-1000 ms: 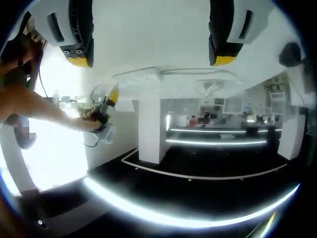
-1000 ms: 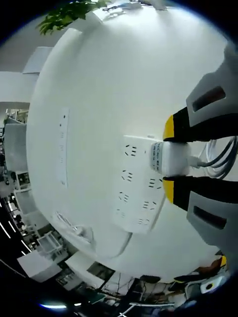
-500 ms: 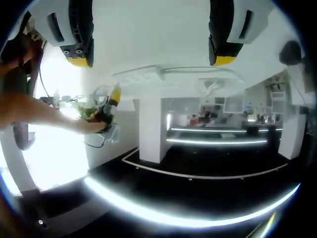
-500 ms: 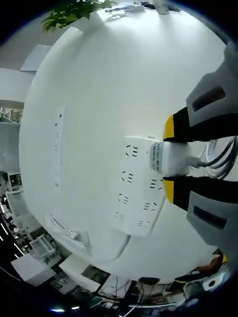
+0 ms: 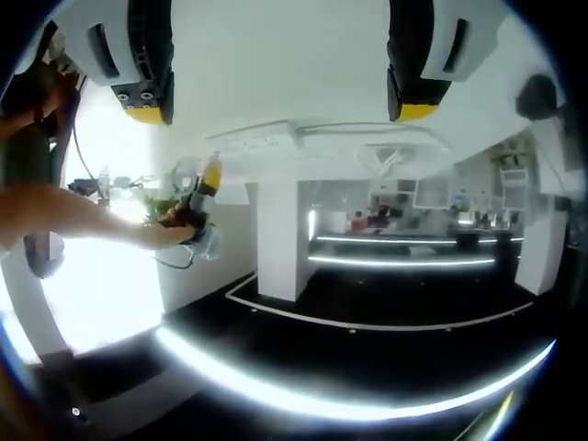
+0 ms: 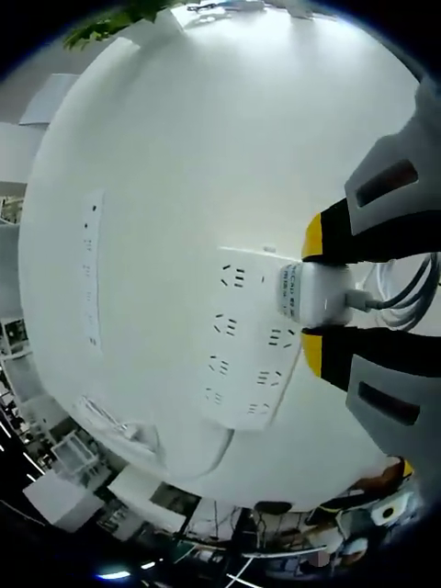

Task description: Straighten the power strip on the desk, plug the charger into it

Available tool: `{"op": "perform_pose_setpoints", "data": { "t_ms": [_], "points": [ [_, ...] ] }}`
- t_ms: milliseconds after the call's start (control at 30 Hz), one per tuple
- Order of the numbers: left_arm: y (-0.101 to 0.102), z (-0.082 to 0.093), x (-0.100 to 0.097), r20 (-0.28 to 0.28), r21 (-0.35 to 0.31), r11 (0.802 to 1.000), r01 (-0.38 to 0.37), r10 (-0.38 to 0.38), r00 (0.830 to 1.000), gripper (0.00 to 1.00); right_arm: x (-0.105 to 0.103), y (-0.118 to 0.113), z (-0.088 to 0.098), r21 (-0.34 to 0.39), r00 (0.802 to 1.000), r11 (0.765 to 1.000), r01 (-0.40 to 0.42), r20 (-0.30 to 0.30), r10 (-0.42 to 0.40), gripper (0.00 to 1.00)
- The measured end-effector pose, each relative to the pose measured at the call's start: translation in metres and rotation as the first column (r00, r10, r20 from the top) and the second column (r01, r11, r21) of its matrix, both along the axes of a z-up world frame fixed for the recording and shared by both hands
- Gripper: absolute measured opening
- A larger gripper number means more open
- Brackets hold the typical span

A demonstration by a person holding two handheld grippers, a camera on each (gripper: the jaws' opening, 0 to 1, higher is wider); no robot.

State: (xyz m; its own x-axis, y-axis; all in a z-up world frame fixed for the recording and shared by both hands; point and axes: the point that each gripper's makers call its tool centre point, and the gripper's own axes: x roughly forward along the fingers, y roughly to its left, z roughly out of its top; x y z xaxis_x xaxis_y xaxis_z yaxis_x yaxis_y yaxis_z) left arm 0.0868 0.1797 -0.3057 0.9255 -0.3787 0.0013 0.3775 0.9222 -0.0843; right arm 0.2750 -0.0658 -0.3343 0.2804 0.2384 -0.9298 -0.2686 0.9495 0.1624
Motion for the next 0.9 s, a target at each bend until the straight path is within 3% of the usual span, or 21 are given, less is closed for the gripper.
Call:
{"op": "perform_pose_setpoints", "data": {
  "t_ms": [200,600,900],
  "points": [
    [0.001,0.000,-0.001,0.000,-0.002,1.000,-0.004,0.004,1.000,0.99,0.001,0.001,0.001,-0.008,1.000,1.000,0.008,-0.007,-0.008,0.24],
    [0.000,-0.001,-0.002,-0.002,-0.001,1.000,0.003,-0.003,1.000,0.99,0.007,0.006,-0.005,-0.166,0.999,0.986,0.014,0.043,-0.007,0.24],
    [0.011,-0.005,-0.001,-0.011,-0.011,1.000,-0.025,0.025,1.000,0.99,0.013,0.002,-0.005,-0.154,0.998,0.988,0.018,0.066,-0.008,0.24]
  ]
}}
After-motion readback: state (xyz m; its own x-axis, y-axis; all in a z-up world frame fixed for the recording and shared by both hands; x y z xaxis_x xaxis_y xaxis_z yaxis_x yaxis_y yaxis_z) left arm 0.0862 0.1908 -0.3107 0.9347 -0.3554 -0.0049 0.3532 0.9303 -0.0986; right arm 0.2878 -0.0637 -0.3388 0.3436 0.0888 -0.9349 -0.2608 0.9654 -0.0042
